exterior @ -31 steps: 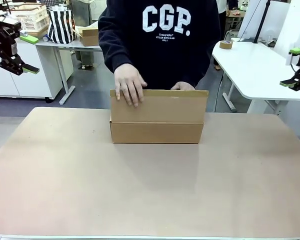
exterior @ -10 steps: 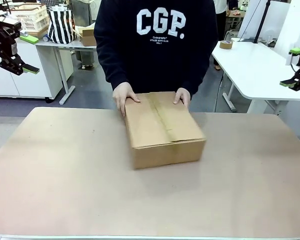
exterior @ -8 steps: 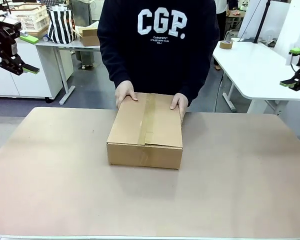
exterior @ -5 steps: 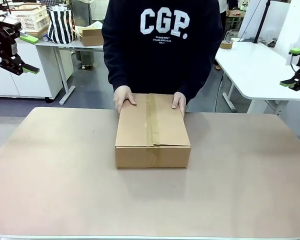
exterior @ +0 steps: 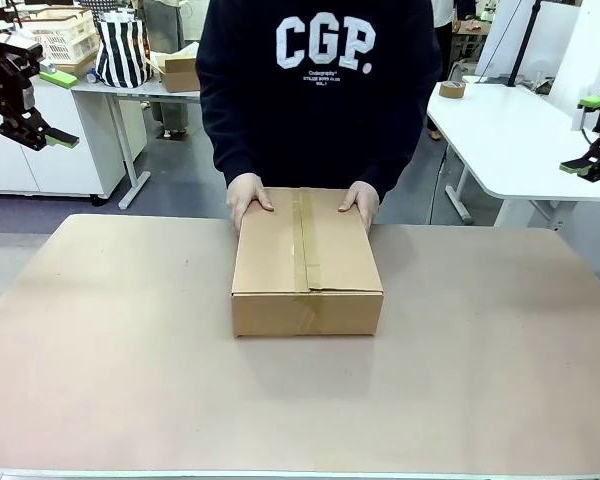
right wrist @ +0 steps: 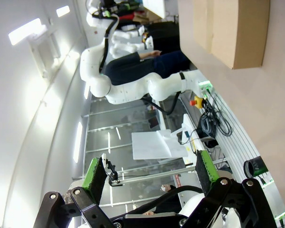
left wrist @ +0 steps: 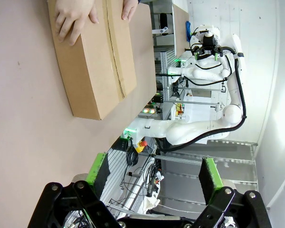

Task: Pack the gift set into the box.
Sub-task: Press and hold the closed box until the human finishes sealing it.

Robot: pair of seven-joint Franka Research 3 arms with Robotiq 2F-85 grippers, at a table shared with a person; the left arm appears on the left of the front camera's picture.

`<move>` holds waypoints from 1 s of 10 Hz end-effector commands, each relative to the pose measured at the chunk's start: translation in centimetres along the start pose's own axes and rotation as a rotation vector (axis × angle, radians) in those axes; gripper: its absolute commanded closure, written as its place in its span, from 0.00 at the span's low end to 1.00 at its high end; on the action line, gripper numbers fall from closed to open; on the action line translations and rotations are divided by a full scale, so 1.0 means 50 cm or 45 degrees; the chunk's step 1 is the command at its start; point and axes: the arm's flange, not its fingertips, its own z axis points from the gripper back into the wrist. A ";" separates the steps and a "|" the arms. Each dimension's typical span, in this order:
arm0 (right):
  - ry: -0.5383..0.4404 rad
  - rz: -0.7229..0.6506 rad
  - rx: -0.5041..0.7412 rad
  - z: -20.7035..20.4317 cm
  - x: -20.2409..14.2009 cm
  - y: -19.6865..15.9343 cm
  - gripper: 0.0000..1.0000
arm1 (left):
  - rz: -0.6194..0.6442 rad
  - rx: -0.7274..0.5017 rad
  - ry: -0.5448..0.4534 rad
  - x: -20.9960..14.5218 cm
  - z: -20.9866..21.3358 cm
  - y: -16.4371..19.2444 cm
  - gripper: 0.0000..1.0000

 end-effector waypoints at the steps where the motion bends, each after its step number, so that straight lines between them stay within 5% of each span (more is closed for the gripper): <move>1: 0.007 -0.003 0.010 0.022 -0.013 0.013 0.00 | -0.012 -0.005 0.007 -0.005 0.002 -0.004 0.00; 9: 0.017 -0.015 -0.022 -0.011 0.010 -0.003 0.00 | 0.005 0.016 0.002 0.003 -0.003 0.005 0.00; 10: 0.060 0.115 -0.166 -0.040 0.035 0.007 0.00 | -0.173 0.078 -0.068 0.008 -0.017 -0.005 0.00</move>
